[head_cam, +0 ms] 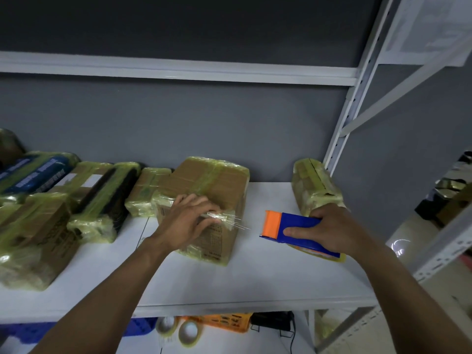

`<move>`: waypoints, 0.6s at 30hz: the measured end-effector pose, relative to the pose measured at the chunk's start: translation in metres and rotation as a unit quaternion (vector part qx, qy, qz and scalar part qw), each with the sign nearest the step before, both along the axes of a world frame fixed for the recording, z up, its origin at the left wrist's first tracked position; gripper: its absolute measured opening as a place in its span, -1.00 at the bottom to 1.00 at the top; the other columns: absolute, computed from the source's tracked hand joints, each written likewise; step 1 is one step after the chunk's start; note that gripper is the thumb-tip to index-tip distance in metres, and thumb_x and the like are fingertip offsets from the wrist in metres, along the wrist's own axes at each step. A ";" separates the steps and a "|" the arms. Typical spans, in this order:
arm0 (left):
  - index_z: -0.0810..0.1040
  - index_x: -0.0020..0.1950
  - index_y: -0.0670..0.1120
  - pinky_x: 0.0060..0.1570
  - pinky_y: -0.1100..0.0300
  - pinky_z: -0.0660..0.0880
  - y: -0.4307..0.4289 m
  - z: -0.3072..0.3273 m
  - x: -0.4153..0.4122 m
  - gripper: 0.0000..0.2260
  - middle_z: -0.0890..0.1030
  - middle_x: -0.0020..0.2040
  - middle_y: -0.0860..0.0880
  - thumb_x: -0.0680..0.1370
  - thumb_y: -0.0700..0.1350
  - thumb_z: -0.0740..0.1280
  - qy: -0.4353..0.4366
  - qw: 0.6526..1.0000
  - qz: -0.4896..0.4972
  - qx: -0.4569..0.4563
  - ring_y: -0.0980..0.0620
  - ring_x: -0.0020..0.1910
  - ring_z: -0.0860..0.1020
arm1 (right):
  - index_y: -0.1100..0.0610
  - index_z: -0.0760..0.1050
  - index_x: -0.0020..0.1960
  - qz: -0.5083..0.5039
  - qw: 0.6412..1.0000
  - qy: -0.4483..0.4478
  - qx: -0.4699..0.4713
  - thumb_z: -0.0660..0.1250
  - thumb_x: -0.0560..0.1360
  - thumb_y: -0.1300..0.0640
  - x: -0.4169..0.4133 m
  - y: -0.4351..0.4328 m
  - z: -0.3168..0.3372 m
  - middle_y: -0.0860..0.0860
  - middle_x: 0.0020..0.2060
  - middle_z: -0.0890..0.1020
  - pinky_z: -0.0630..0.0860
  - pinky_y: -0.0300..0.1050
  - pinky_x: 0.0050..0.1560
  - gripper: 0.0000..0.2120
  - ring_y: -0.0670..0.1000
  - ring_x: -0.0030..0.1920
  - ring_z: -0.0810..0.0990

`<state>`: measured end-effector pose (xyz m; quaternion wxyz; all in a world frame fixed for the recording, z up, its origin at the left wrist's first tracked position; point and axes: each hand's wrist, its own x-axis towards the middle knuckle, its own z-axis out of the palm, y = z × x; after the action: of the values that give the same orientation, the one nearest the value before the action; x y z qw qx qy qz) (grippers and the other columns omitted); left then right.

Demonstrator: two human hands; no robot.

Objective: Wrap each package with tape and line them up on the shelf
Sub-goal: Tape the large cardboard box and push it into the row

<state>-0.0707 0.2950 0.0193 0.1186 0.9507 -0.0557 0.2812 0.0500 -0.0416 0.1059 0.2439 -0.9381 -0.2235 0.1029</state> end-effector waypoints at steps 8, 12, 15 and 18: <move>0.41 0.42 0.41 0.14 0.23 0.17 -0.001 0.003 -0.002 -0.68 0.45 0.09 0.26 0.67 0.15 0.20 0.016 0.999 -0.009 0.043 0.18 0.05 0.39 | -0.01 0.57 -0.24 0.017 0.999 0.025 -0.022 0.44 0.13 -0.58 -0.002 -0.001 -0.002 -0.21 -0.43 0.62 0.37 -0.35 -0.36 -0.37 -0.17 -0.36 0.63; 0.42 0.42 0.40 0.15 0.21 0.19 -0.001 0.003 -0.001 -0.67 0.45 0.09 0.26 0.66 0.14 0.19 0.020 0.999 -0.012 0.039 0.17 0.05 0.39 | -0.02 0.57 -0.22 0.022 0.999 0.033 -0.019 0.45 0.16 -0.55 -0.004 -0.004 -0.003 -0.27 -0.42 0.62 0.38 -0.37 -0.37 -0.39 -0.20 -0.37 0.63; 0.43 0.42 0.39 0.15 0.16 0.21 -0.004 0.004 -0.003 -0.68 0.44 0.11 0.27 0.67 0.15 0.18 0.022 0.999 -0.013 0.038 0.20 0.06 0.37 | -0.01 0.57 -0.18 0.026 0.999 0.039 -0.028 0.48 0.20 -0.52 -0.001 -0.003 -0.008 -0.15 -0.34 0.65 0.42 -0.32 -0.33 -0.42 -0.13 -0.28 0.65; 0.47 0.40 0.37 0.19 0.11 0.23 -0.010 0.005 -0.006 -0.69 0.46 0.14 0.27 0.66 0.20 0.19 0.025 1.000 -0.012 0.008 0.22 0.11 0.36 | 0.02 0.59 -0.15 0.019 0.998 0.041 -0.042 0.50 0.21 -0.51 0.001 0.002 -0.017 -0.10 -0.28 0.66 0.45 -0.28 -0.31 -0.39 -0.10 -0.24 0.65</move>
<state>-0.0771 0.2853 0.0247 0.1153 0.9575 -0.0665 0.2557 0.0506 -0.0393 0.0890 0.2112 -0.9382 -0.2265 0.1548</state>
